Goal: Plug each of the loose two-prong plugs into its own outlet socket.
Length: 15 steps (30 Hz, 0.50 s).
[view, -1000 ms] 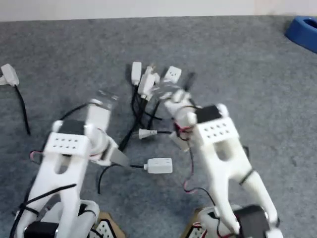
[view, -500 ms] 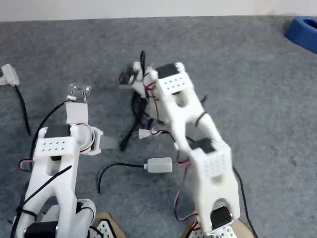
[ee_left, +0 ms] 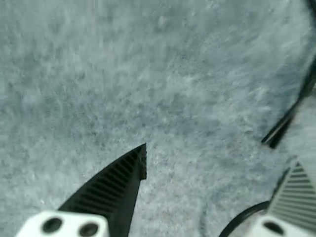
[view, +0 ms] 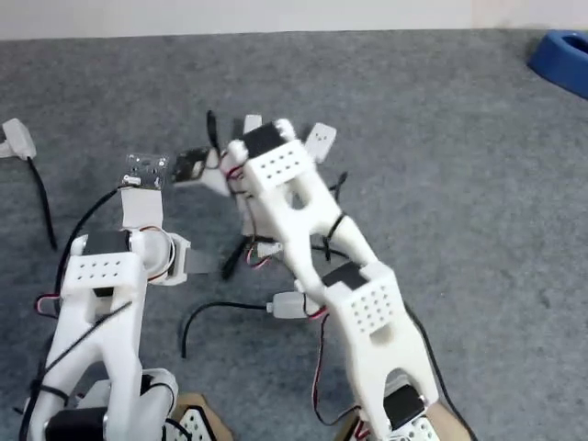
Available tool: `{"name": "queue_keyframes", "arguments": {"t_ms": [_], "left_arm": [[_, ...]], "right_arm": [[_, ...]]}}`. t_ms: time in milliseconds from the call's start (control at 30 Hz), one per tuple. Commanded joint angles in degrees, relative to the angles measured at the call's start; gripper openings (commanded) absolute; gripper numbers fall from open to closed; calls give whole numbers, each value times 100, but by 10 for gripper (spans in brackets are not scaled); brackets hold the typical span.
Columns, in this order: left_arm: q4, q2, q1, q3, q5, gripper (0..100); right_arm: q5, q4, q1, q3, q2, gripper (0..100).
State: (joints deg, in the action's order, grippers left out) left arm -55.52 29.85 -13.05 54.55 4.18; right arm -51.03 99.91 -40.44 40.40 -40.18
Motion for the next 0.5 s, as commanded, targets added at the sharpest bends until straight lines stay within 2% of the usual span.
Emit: {"name": "queue_keyframes", "arguments": {"t_ms": [0,67,200,267,467], "left_arm": [[88,-567,-127,-338,-44,407],[79,-989,-127,-541,9,407],[44,-1798,-127,-971,167,407],[44,-2062,-101,-1138,167,407],[-70,-1930,-101,-1156,167,407]], "right_arm": [[-88,-180,-242,-593,549,235],[-141,-418,-101,-743,620,235],[-870,-479,154,-971,637,235],[-993,-655,286,-1033,629,235],[-1213,-1042,558,-1156,558,235]]}}
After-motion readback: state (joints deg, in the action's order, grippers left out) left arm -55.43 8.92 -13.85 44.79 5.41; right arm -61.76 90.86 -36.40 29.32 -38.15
